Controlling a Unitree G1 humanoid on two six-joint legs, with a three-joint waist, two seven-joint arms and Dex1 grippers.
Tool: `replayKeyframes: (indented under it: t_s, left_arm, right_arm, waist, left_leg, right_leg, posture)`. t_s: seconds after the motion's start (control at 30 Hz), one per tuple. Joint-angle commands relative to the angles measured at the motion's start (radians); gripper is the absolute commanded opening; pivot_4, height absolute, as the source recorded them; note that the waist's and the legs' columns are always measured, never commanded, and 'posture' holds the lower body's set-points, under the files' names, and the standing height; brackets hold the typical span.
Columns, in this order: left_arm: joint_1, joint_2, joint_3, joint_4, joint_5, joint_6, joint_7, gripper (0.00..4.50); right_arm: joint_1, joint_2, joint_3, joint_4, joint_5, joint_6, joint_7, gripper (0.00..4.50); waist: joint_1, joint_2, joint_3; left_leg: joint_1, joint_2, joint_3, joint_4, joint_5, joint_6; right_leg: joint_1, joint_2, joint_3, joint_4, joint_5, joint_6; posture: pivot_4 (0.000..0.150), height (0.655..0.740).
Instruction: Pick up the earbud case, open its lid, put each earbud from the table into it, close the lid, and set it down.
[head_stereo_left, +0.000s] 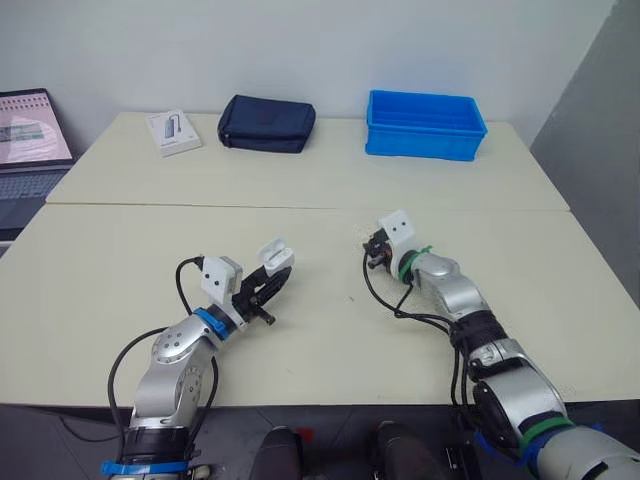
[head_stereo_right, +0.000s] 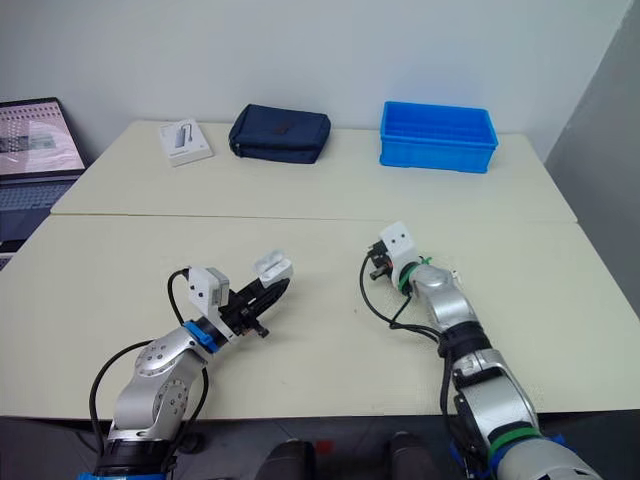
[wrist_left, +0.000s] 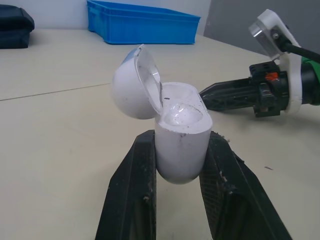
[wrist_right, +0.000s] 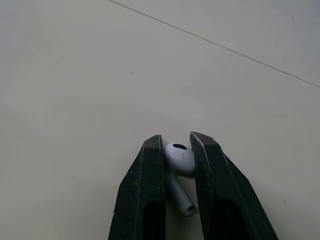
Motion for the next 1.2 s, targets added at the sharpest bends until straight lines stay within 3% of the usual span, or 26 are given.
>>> replayKeyframes:
  t_s: [0.03, 0.27, 0.37, 0.47, 0.67, 0.83, 1.17, 1.2]
  left_arm:
    - [0.002, 0.005, -0.005, -0.054, -0.011, -0.005, -0.006, 0.79]
    - [0.031, 0.002, -0.035, -0.101, -0.017, 0.006, -0.012, 0.79]
    - [0.043, 0.003, -0.042, -0.115, -0.019, 0.015, -0.012, 0.79]
    - [0.044, 0.006, -0.048, -0.117, -0.019, 0.024, -0.017, 0.79]
    - [0.041, 0.019, -0.046, -0.126, -0.02, 0.036, -0.028, 0.79]
    - [0.056, 0.026, -0.043, -0.147, -0.021, 0.049, -0.026, 0.79]
    - [0.079, 0.028, -0.04, -0.175, -0.023, 0.062, -0.019, 0.79]
    - [0.077, 0.028, -0.039, -0.173, -0.022, 0.063, -0.019, 0.79]
  right_arm:
    - [0.112, -0.11, 0.04, -0.249, 0.029, 0.081, 0.175, 0.41]
    - [0.417, -0.534, -0.012, -0.777, 0.228, 0.211, 0.585, 0.41]
    - [0.504, -0.671, -0.044, -0.826, 0.25, 0.164, 0.684, 0.41]
    - [0.544, -0.76, -0.041, -0.736, 0.188, 0.009, 0.747, 0.41]
    - [0.502, -0.791, 0.009, -0.532, 0.118, -0.209, 0.847, 0.41]
    - [0.446, -0.778, 0.052, -0.438, 0.094, -0.268, 0.916, 0.41]
    - [0.416, -0.771, 0.07, -0.308, 0.063, -0.361, 0.946, 0.41]
    - [0.413, -0.768, 0.07, -0.3, 0.061, -0.369, 0.942, 0.76]
  waist:
    - [0.001, 0.0, 0.0]
    - [0.009, 0.001, 0.0]
    - [-0.001, 0.0, 0.001]
    - [-0.004, 0.0, 0.001]
    - [-0.006, 0.0, 0.001]
    - [-0.004, 0.0, 0.001]
    - [0.001, -0.001, 0.001]
    - [0.001, -0.001, 0.001]
  left_leg:
    - [0.0, 0.0, 0.0, 0.0, 0.0, 0.0]
    - [-0.001, 0.0, 0.0, -0.002, -0.001, 0.0]
    - [0.0, 0.0, 0.001, -0.002, -0.001, 0.0]
    - [0.002, 0.0, 0.0, 0.0, 0.0, 0.0]
    - [0.002, -0.001, 0.001, 0.002, 0.0, 0.0]
    - [0.002, -0.001, 0.0, 0.001, 0.0, 0.0]
    - [0.005, -0.002, -0.001, 0.002, 0.0, 0.0]
    - [0.006, -0.003, -0.001, 0.002, 0.0, 0.0]
  right_leg:
    - [0.0, 0.0, 0.0, 0.0, 0.0, 0.0]
    - [-0.001, -0.001, 0.0, -0.003, -0.002, 0.002]
    - [-0.001, 0.0, 0.0, -0.003, -0.002, 0.001]
    - [0.001, 0.0, 0.0, -0.002, -0.005, -0.006]
    - [0.002, -0.001, 0.001, -0.002, -0.004, -0.006]
    - [0.003, 0.0, 0.0, -0.003, -0.002, -0.001]
    - [0.008, -0.002, -0.001, -0.006, -0.004, -0.005]
    - [0.009, -0.002, -0.001, -0.006, -0.004, -0.005]
  posture:
    - [0.15, 0.74]
    - [0.15, 0.74]
    - [0.15, 0.74]
    - [0.15, 0.74]
    - [0.15, 0.74]
    - [0.15, 0.74]
    - [0.15, 0.74]
    - [0.15, 0.74]
